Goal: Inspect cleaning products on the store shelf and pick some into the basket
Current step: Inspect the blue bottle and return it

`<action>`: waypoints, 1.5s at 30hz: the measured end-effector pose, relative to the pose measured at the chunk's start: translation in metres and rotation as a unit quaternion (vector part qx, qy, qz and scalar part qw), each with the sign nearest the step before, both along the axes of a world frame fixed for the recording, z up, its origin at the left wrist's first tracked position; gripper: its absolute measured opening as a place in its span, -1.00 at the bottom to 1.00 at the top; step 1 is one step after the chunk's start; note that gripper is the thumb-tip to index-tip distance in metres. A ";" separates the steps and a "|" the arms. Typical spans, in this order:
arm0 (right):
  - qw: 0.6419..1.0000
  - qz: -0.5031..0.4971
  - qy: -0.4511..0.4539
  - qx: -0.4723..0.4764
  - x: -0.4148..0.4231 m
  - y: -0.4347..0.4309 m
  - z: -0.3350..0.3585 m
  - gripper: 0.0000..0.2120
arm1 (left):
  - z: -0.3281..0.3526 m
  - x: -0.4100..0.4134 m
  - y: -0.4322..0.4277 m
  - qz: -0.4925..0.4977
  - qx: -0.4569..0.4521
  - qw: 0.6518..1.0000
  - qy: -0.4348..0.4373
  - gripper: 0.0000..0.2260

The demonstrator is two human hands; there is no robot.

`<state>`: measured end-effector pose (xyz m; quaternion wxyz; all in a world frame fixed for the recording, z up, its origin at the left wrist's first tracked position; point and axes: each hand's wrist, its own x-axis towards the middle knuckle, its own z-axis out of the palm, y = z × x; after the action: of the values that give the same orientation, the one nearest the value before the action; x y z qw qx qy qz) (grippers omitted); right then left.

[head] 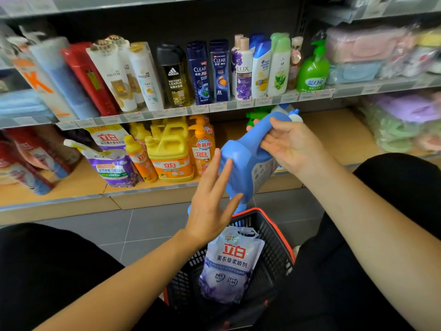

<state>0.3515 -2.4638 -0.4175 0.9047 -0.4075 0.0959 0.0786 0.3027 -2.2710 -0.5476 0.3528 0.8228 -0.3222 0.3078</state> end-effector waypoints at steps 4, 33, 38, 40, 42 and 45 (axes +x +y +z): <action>1.000 0.000 -0.008 0.020 0.005 -0.001 0.001 -0.73 | -0.021 -0.007 -0.001 -0.018 0.087 0.996 0.010 -0.30; 1.000 -0.007 0.027 -0.005 0.011 -0.001 -0.017 -0.73 | 0.049 0.000 0.017 -0.162 -0.513 0.493 0.684 -0.29; 0.999 -0.009 0.027 -0.019 0.013 0.000 -0.020 -0.65 | 0.057 0.002 0.031 -0.180 -0.500 0.543 0.650 -0.44; 0.999 -0.007 0.029 -0.028 0.014 0.001 -0.022 -0.66 | 0.057 0.004 0.035 -0.183 -0.490 0.563 0.640 -0.49; 0.999 -0.002 0.034 -0.033 0.015 0.001 -0.026 -0.69 | 0.056 0.008 0.038 -0.172 -0.481 0.587 0.629 -0.54; 0.997 0.017 0.034 -0.061 0.017 0.001 -0.034 -0.74 | 0.048 0.016 0.038 -0.085 -0.403 0.683 0.603 -0.67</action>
<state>0.3688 -2.4630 -0.4517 0.8728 -0.4607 0.1248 0.1016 0.3192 -2.2331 -0.4998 0.7933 0.5777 0.0470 -0.1864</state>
